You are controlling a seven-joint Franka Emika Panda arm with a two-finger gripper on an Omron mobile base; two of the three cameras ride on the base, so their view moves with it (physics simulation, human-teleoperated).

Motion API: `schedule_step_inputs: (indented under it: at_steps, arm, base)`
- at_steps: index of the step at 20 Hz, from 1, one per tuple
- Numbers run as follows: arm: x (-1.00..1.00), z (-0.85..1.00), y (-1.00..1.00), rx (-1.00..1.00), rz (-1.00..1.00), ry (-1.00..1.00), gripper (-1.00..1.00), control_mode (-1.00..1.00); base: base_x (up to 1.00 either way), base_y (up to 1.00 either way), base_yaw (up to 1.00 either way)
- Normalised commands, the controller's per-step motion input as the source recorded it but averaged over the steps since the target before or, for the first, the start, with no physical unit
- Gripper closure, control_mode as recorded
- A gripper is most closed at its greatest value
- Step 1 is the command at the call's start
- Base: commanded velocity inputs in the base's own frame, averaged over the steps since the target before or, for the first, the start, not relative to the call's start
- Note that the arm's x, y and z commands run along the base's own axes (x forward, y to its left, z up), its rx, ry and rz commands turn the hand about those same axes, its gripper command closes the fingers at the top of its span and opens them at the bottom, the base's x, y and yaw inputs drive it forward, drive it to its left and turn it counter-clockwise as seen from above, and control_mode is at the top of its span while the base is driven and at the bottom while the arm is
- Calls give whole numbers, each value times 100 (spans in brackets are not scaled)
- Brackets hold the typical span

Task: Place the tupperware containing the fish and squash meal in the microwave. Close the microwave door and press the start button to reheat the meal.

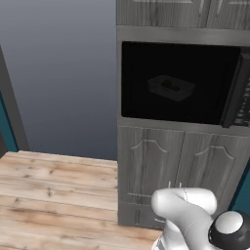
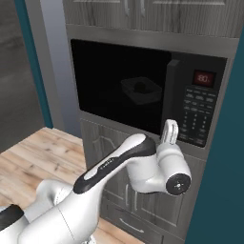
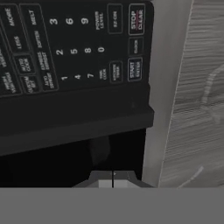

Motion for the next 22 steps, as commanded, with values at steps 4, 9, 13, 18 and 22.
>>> schedule_step_inputs:
  at_steps: [4,9,13,18,22]
  arm:
    - [36,-22,-17,0,0,0,100,-100]
    - [33,-23,-23,0,0,0,100,-100]
    - [33,-23,-21,0,0,0,100,-100]
    - [32,-18,-27,0,0,0,100,-100]
    - [31,-14,-30,0,0,0,100,-100]
  base:
    - [0,0,0]
    - [0,0,0]
    - [0,0,0]
    - [0,0,0]
    - [0,0,0]
